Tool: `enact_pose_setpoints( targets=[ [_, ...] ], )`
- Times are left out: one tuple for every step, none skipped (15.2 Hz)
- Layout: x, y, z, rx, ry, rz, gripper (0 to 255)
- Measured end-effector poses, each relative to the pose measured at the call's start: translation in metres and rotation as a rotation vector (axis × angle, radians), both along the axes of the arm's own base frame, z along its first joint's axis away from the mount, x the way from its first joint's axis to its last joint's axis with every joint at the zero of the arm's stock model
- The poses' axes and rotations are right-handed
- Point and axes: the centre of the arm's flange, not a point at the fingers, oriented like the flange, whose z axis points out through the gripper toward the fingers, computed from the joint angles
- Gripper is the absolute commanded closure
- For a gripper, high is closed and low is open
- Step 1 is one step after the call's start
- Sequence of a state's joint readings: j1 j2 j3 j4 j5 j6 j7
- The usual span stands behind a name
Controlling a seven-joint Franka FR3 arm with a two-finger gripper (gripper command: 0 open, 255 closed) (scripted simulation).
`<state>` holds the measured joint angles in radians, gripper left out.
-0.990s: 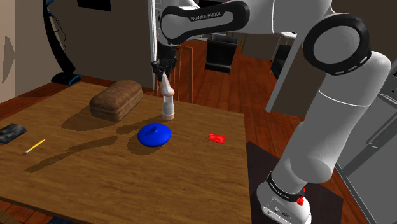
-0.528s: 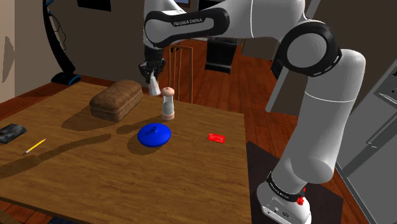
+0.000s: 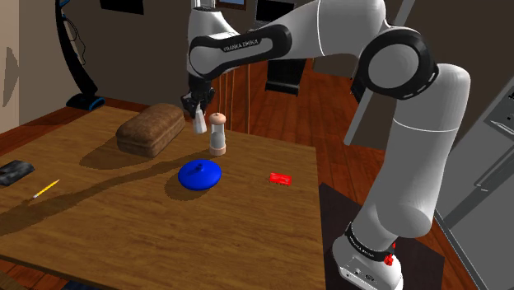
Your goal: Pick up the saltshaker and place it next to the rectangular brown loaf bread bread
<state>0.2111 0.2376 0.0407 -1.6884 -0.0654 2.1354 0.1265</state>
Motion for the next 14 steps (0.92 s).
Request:
enact_pose_setpoints(
  targets=[
    [-0.001,0.001,-0.005,0.0,0.0,0.0,255],
    [0.001,0.001,-0.011,0.0,0.0,0.0,255],
    [0.001,0.001,-0.017,0.0,0.0,0.0,255],
    [0.001,0.001,-0.022,0.0,0.0,0.0,255],
    [0.001,0.0,-0.027,0.0,0.0,0.0,255],
    [0.0,0.0,-0.031,0.0,0.0,0.0,255],
    [0.001,0.0,-0.037,0.0,0.0,0.0,255],
    [0.001,0.001,-0.042,0.0,0.0,0.0,255],
    [0.002,0.0,-0.047,0.0,0.0,0.0,255],
    [0.002,0.0,-0.052,0.0,0.0,0.0,255],
    [0.001,0.001,-0.057,0.0,0.0,0.0,255],
    [0.001,0.001,-0.061,0.0,0.0,0.0,255],
    [0.0,0.0,-0.064,0.001,-0.005,0.0,255],
    [0.002,0.001,-0.065,0.003,-0.014,0.002,255]
  ],
)
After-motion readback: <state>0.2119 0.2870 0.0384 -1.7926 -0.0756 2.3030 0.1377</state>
